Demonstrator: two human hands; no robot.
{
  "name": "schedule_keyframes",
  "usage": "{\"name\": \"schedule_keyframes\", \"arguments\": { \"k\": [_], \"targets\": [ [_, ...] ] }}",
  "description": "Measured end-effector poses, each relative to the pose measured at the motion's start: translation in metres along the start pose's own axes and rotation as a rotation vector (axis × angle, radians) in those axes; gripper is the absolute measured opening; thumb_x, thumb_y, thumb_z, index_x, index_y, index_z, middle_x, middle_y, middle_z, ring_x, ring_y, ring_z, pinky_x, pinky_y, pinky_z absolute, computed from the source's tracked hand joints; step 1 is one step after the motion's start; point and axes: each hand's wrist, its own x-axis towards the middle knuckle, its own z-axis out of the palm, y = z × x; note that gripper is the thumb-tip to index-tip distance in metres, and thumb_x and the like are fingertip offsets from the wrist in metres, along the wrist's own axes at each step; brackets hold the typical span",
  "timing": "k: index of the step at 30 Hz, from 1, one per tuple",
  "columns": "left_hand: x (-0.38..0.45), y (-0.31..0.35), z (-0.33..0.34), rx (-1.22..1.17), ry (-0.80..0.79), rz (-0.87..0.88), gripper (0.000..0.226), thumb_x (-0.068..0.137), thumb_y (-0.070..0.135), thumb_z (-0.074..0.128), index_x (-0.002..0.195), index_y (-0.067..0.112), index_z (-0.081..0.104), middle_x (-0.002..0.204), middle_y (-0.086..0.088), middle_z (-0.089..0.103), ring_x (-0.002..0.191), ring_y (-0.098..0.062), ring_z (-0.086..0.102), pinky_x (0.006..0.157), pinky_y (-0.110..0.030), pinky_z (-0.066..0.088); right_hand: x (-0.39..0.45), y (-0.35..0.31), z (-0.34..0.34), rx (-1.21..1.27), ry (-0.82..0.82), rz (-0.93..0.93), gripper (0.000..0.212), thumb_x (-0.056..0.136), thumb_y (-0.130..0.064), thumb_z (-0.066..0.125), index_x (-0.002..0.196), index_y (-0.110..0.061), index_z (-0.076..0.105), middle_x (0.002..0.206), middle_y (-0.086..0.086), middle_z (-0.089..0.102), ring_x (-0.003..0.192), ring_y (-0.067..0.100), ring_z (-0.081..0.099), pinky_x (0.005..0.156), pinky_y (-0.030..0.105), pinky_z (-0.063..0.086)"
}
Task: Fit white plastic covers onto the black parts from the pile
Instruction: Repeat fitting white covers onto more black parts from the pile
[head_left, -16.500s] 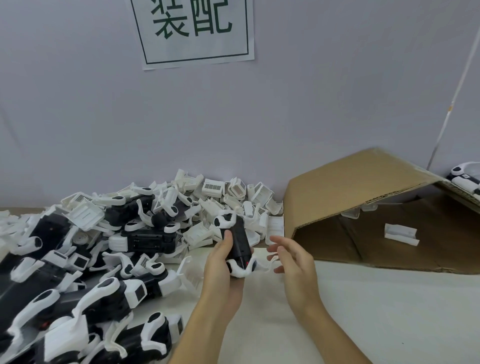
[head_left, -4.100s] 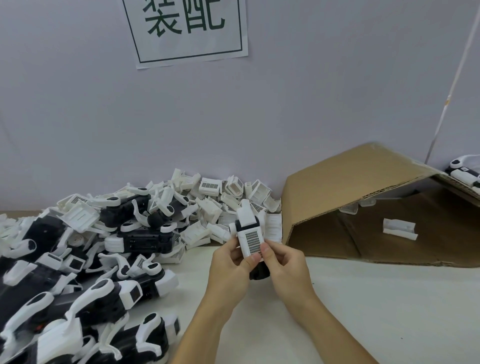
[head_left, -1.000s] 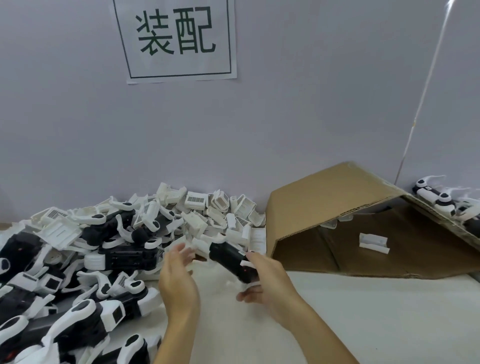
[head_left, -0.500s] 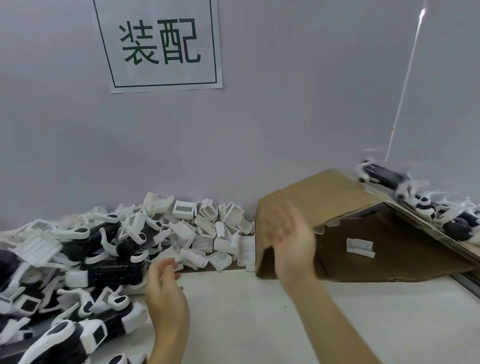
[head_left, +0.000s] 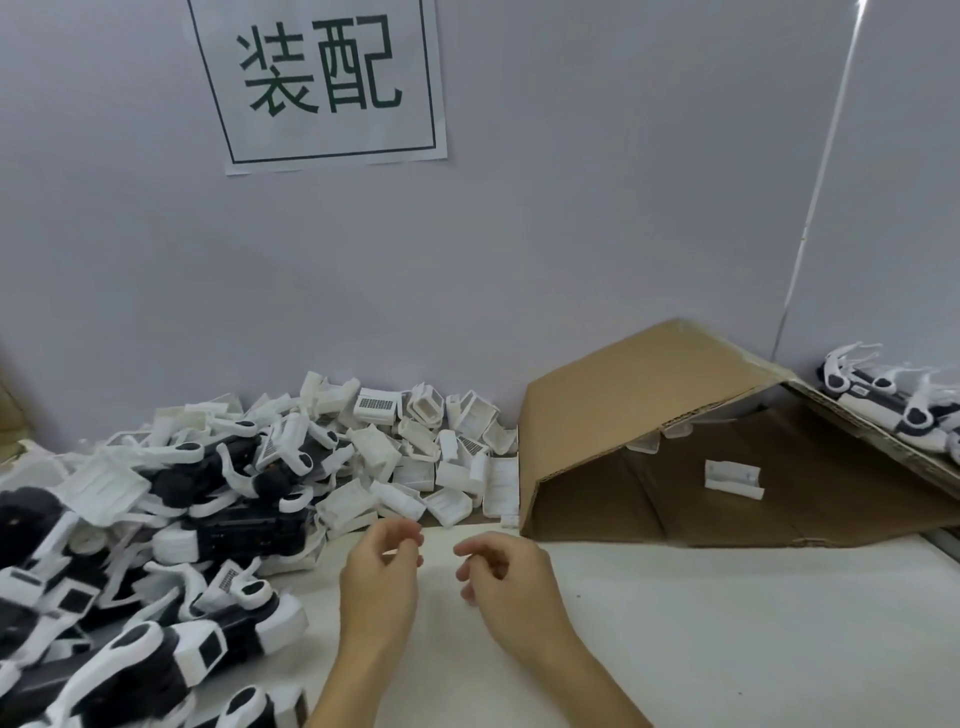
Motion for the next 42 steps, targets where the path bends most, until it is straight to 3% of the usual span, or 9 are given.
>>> {"name": "schedule_keyframes", "arguments": {
  "k": [10,15,19,22,24,30,37,39,42],
  "targets": [
    [-0.002,0.007,-0.007,-0.019,0.169,0.071,0.026,0.094,-0.002,0.050,0.092,0.022,0.059,0.100,0.001,0.065,0.085,-0.024,0.065,0.075,-0.047,0.056,0.003,0.004,0.001,0.002,0.010,-0.008,0.031,0.096,-0.001,0.049,0.093,-0.021,0.072,0.080,-0.001,0.071,0.067,0.008,0.068,0.065,0.017,0.053],
    [-0.001,0.020,-0.018,-0.193,0.522,0.254,0.029,0.095,0.001,0.051,0.095,0.028,0.043,0.105,-0.001,0.050,0.078,-0.017,0.059,0.062,-0.029,0.050,0.004,0.006,0.001,0.020,0.010,-0.013,0.030,0.097,-0.001,0.050,0.094,-0.019,0.073,0.080,0.000,0.071,0.066,0.008,0.068,0.061,0.016,0.052],
    [0.009,0.027,-0.025,-0.088,0.649,0.319,0.041,0.091,0.000,0.057,0.124,0.020,0.044,0.130,0.001,0.037,0.073,-0.005,0.059,0.061,-0.015,0.046,0.005,0.006,0.003,0.033,0.015,-0.015,0.032,0.096,0.000,0.048,0.091,-0.020,0.073,0.078,0.001,0.071,0.063,0.005,0.066,0.060,0.016,0.051],
    [0.027,0.038,-0.028,0.031,0.575,0.194,0.057,0.093,0.010,0.063,0.144,0.013,0.037,0.153,-0.003,0.029,0.097,0.009,0.059,0.081,-0.029,0.047,0.005,0.007,0.003,0.027,0.007,-0.007,0.032,0.096,0.000,0.048,0.090,-0.021,0.073,0.078,0.000,0.071,0.066,0.007,0.067,0.062,0.017,0.052],
    [0.042,0.047,-0.029,0.133,0.548,0.168,0.059,0.095,0.019,0.064,0.146,0.009,0.037,0.155,-0.005,0.032,0.126,-0.013,0.051,0.095,-0.038,0.045,0.005,0.007,0.003,0.029,0.008,-0.005,0.033,0.095,0.000,0.048,0.090,-0.021,0.073,0.077,0.000,0.071,0.067,0.008,0.067,0.062,0.017,0.052],
    [0.059,0.056,-0.024,0.300,0.609,0.111,0.014,0.097,0.018,0.062,0.106,0.008,0.063,0.123,-0.006,0.059,0.091,-0.026,0.054,0.072,-0.038,0.040,0.004,0.007,0.003,0.026,0.008,-0.017,0.034,0.095,-0.001,0.048,0.088,-0.023,0.073,0.076,-0.001,0.071,0.067,0.007,0.068,0.064,0.019,0.054],
    [0.038,0.065,-0.008,0.529,0.586,0.452,0.025,0.101,0.027,0.053,0.088,0.006,0.057,0.093,-0.006,0.055,0.073,-0.020,0.044,0.070,-0.035,0.033,0.007,0.010,0.004,0.036,0.024,-0.023,0.035,0.094,-0.002,0.048,0.086,-0.025,0.074,0.075,-0.002,0.070,0.066,0.008,0.067,0.064,0.022,0.055],
    [0.040,0.070,-0.006,0.383,0.491,0.385,0.033,0.102,0.029,0.050,0.081,0.005,0.053,0.086,-0.006,0.055,0.071,-0.019,0.045,0.069,-0.030,0.031,0.007,0.010,0.003,0.047,0.023,-0.010,0.036,0.094,-0.002,0.047,0.086,-0.025,0.074,0.075,-0.004,0.070,0.066,0.008,0.066,0.062,0.021,0.054],
    [0.038,0.074,0.001,-0.253,0.235,-0.046,0.036,0.104,0.028,0.048,0.077,0.005,0.054,0.050,0.003,0.053,0.042,-0.010,0.047,0.046,-0.027,0.038,0.006,0.008,0.002,0.076,0.038,-0.019,0.036,0.095,-0.001,0.047,0.090,-0.025,0.074,0.079,-0.005,0.070,0.065,0.007,0.066,0.059,0.018,0.051]
  ]
}}
